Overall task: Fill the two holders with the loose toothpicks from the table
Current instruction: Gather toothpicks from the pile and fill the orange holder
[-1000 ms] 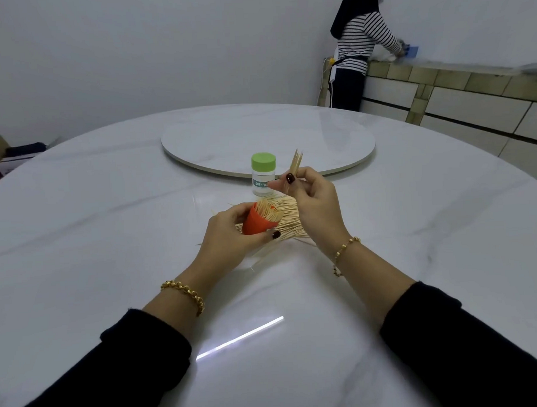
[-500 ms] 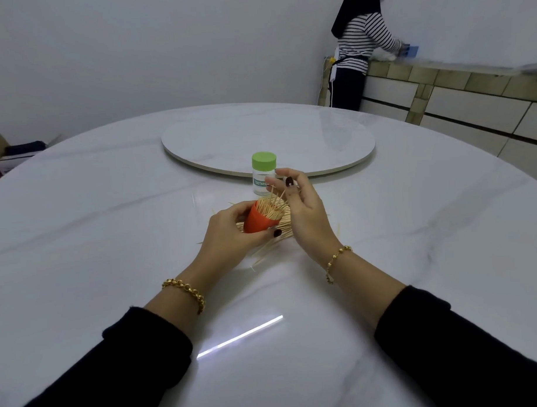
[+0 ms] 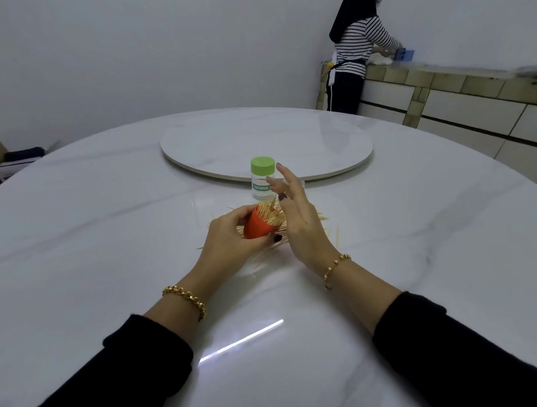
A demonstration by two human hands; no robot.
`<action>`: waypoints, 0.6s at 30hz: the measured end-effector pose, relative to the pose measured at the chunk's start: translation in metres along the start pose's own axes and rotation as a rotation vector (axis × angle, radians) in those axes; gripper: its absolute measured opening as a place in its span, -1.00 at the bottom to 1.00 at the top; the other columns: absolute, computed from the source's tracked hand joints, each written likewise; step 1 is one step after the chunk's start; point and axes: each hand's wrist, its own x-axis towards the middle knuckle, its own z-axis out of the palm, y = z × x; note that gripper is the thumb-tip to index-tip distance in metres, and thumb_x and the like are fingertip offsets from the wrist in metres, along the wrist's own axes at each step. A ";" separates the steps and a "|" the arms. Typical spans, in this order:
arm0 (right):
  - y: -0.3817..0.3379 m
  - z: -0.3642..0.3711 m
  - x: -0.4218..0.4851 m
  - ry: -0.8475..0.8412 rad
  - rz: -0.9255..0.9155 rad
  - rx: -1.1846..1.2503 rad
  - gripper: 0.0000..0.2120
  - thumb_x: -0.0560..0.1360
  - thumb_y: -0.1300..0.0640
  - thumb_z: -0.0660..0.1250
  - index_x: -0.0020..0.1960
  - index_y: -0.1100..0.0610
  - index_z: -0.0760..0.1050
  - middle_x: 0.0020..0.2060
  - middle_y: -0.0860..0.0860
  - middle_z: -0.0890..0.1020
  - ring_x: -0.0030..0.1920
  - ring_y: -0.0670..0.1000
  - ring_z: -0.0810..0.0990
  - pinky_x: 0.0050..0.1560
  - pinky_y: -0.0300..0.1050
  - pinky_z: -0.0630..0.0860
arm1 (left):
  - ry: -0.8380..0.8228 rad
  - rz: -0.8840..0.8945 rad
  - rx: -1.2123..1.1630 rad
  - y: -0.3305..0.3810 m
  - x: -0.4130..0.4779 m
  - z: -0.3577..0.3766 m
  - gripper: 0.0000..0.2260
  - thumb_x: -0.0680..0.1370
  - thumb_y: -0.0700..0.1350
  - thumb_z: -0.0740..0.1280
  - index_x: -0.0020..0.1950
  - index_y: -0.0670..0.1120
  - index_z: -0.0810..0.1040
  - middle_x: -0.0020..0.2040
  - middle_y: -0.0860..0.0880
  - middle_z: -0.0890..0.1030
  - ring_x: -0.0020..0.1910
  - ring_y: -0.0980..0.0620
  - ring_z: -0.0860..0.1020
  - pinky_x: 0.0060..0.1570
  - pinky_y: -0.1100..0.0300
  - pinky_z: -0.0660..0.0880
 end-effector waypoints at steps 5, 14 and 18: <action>0.004 0.001 -0.003 -0.053 -0.131 -0.204 -0.49 0.51 0.08 0.00 0.45 0.12 0.31 0.36 0.02 0.44 0.37 -0.13 0.36 0.39 -0.13 0.30 | 0.028 -0.013 -0.033 0.002 0.000 -0.001 -0.61 0.33 -0.16 0.55 0.12 0.04 0.59 -0.02 0.13 0.65 -0.02 0.27 0.58 -0.07 0.50 0.44; 0.004 0.006 -0.007 -0.146 -0.139 -0.251 -0.41 0.49 0.00 -0.04 0.50 0.10 0.22 0.41 -0.01 0.39 0.42 -0.14 0.30 0.43 -0.17 0.24 | 0.136 -0.068 -0.003 -0.004 0.005 -0.007 -0.61 0.36 -0.06 0.54 0.16 -0.01 0.59 -0.02 0.12 0.64 0.00 0.22 0.57 -0.11 0.52 0.44; 0.006 0.006 -0.007 -0.118 -0.074 -0.248 -0.43 0.53 0.01 -0.02 0.54 0.09 0.12 0.45 -0.02 0.34 0.41 -0.22 0.27 0.36 -0.38 0.19 | 0.166 -0.083 -0.010 -0.007 0.006 -0.008 -0.59 0.36 -0.06 0.55 0.18 -0.05 0.59 -0.01 0.10 0.64 0.02 0.19 0.58 -0.12 0.55 0.42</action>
